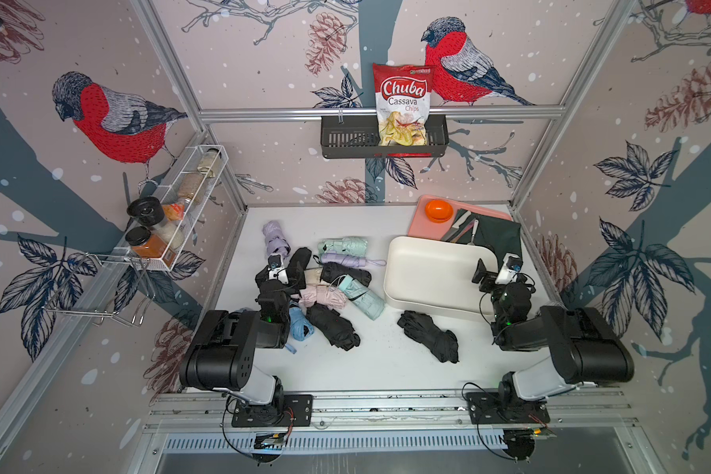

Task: Put the umbrella into the storage box
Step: Pick up the umbrella from the center of the board.

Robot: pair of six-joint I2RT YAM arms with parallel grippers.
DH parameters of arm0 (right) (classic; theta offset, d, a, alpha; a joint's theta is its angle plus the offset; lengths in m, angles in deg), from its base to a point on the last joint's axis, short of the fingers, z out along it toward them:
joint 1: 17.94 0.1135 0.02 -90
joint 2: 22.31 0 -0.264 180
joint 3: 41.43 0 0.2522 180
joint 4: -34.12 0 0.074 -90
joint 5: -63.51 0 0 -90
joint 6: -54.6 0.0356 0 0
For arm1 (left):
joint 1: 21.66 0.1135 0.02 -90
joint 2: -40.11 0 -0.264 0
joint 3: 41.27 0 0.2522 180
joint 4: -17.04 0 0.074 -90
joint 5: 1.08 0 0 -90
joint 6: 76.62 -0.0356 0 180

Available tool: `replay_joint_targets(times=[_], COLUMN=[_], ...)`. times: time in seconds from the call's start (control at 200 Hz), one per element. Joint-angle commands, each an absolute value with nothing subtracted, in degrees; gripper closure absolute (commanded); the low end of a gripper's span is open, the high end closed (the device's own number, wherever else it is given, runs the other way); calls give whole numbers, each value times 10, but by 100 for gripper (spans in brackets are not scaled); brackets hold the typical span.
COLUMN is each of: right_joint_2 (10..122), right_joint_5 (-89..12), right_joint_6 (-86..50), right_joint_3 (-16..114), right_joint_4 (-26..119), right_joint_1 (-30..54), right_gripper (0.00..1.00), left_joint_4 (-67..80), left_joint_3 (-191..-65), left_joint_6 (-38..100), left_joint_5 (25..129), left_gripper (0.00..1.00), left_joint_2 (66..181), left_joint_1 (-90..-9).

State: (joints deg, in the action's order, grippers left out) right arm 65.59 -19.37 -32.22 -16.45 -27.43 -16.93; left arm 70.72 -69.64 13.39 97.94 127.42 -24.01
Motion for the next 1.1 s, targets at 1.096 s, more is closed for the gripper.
replay_joint_targets(times=[1.096], right_joint_2=[413], right_joint_5=[-2], right_joint_6=[-148], right_joint_3=[182], right_joint_4=[660], right_joint_1=[173], right_gripper=[0], left_joint_4=[378], left_joint_3=[-811], left_joint_6=[284], left_joint_5=[1080], left_gripper=[2], left_joint_2=[1077], left_joint_1=[-256])
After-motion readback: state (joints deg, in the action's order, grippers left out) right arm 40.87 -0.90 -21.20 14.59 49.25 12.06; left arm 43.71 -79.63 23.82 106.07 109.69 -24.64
